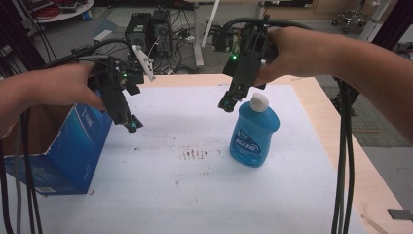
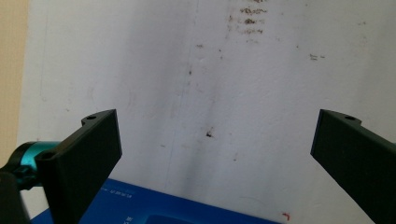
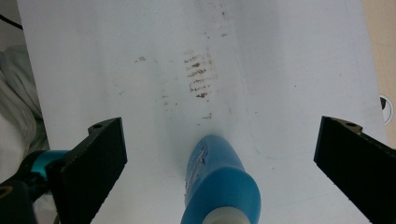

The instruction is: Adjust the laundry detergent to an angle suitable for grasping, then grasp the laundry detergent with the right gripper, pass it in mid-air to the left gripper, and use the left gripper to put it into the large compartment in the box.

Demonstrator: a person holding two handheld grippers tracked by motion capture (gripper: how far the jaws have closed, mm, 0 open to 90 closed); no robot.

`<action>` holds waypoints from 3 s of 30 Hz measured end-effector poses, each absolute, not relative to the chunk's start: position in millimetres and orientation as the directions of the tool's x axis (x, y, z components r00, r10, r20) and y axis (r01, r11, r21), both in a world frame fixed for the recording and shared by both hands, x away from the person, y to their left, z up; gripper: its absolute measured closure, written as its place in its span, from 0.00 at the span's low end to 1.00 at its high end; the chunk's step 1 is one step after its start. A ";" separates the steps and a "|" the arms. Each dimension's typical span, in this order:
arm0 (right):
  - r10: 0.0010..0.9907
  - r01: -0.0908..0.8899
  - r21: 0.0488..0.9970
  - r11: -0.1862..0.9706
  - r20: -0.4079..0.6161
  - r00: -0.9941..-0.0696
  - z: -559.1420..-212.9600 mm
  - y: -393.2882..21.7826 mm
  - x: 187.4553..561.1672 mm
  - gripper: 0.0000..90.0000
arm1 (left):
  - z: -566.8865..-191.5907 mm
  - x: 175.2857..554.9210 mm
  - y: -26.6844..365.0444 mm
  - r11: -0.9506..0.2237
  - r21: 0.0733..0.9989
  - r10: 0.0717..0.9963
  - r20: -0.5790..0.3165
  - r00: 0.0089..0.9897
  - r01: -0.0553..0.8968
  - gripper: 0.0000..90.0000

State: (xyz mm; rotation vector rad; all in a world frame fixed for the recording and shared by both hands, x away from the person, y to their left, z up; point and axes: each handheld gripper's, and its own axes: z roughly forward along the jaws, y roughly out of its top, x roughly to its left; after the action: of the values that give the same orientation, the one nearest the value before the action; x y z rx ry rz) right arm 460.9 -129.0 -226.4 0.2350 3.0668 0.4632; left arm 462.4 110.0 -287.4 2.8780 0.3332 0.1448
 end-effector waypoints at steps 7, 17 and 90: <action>0.155 0.145 0.302 0.942 -0.011 -0.988 -223.4 -131.7 459.1 0.02 | -285.9 461.1 109.7 -0.943 0.252 0.244 0.075 0.967 0.219 0.02; 0.154 0.143 0.304 0.942 -0.010 -0.988 -223.0 -132.8 457.9 0.02 | -286.1 459.4 107.6 -0.942 0.254 0.244 0.075 0.967 0.218 0.02; 0.509 0.492 0.461 0.739 0.097 -0.855 -284.7 -268.6 425.6 0.02 | -293.6 457.0 94.8 -0.945 0.256 0.227 0.070 0.971 0.202 0.02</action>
State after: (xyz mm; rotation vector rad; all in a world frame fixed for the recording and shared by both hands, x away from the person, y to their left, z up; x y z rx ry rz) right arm 425.6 -268.6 -284.7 0.8339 2.8960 0.7527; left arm 457.0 94.8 -293.6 2.8706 0.3177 0.1443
